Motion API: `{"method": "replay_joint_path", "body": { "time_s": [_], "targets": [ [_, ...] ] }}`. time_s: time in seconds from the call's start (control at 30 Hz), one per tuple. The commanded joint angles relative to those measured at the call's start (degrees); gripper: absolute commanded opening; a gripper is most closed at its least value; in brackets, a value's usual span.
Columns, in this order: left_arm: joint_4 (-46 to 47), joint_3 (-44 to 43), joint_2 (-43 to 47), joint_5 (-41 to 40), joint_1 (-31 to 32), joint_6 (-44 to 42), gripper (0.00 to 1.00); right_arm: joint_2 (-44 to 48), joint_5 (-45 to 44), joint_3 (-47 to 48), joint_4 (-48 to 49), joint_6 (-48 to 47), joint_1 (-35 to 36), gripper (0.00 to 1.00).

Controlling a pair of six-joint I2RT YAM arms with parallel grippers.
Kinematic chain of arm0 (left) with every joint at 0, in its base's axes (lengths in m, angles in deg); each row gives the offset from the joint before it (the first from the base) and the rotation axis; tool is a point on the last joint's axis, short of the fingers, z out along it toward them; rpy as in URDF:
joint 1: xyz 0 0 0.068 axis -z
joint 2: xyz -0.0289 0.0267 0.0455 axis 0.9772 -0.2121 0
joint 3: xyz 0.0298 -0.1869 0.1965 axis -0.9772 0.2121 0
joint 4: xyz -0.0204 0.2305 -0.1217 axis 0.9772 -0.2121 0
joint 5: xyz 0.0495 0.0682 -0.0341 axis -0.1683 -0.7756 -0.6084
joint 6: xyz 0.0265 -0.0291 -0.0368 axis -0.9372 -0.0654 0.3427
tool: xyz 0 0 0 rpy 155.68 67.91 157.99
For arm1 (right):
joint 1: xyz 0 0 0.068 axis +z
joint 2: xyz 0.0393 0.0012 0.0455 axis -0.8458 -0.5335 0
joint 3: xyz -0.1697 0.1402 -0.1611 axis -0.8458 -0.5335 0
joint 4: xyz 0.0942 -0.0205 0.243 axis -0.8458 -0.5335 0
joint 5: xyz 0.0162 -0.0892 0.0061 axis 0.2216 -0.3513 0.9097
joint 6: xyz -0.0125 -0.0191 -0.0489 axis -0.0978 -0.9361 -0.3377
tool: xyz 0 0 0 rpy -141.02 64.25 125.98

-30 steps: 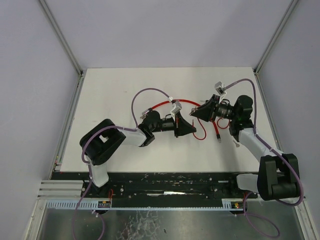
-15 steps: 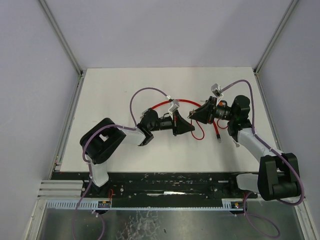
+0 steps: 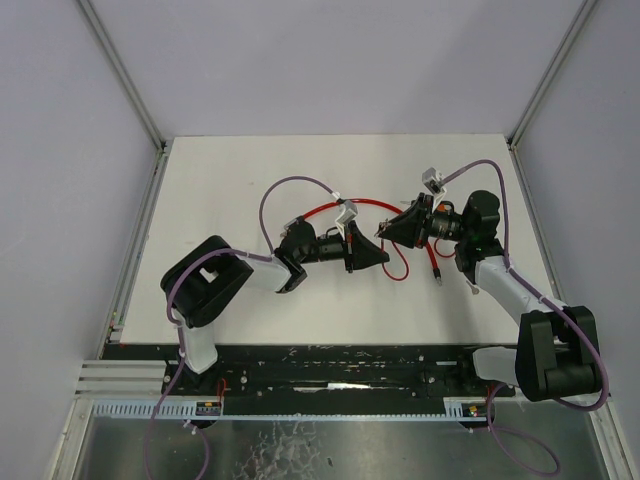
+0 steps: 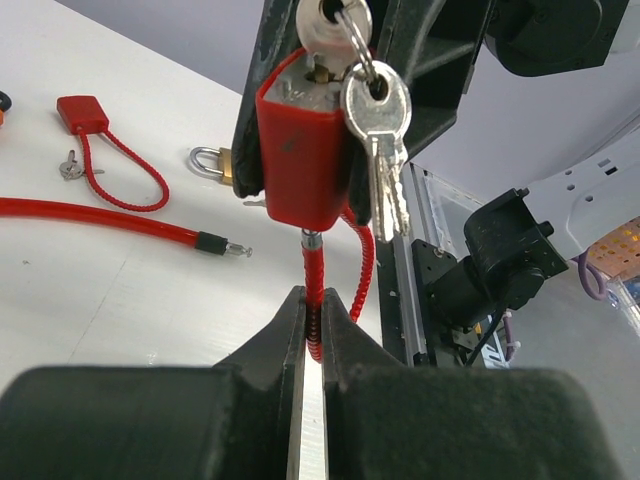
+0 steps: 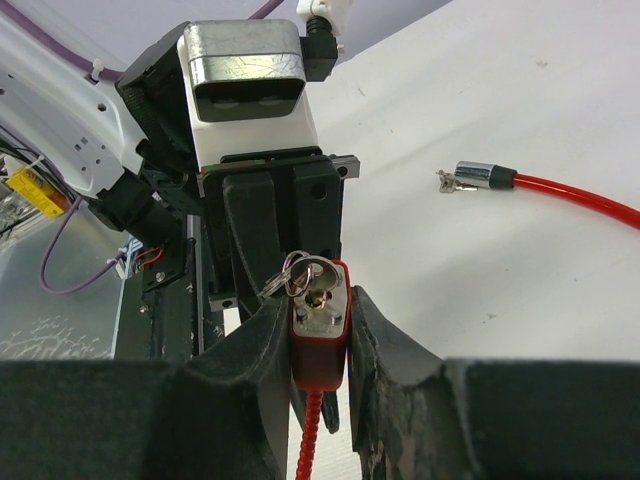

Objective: Lock with the key

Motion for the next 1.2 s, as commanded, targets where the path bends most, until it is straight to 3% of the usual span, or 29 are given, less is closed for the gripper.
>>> {"method": "replay_joint_path", "body": {
  "time_s": [0.0, 1.17],
  "targets": [
    [8.6, 0.0, 0.2, 0.9, -0.2, 0.6, 0.00, 0.2, -0.9, 0.2, 0.6, -1.4, 1.0, 0.00],
    [8.3, -0.4, -0.6, -0.1, -0.8, 1.1, 0.00, -0.7, -0.4, 0.4, 1.3, 0.4, 1.2, 0.00]
  ]
}}
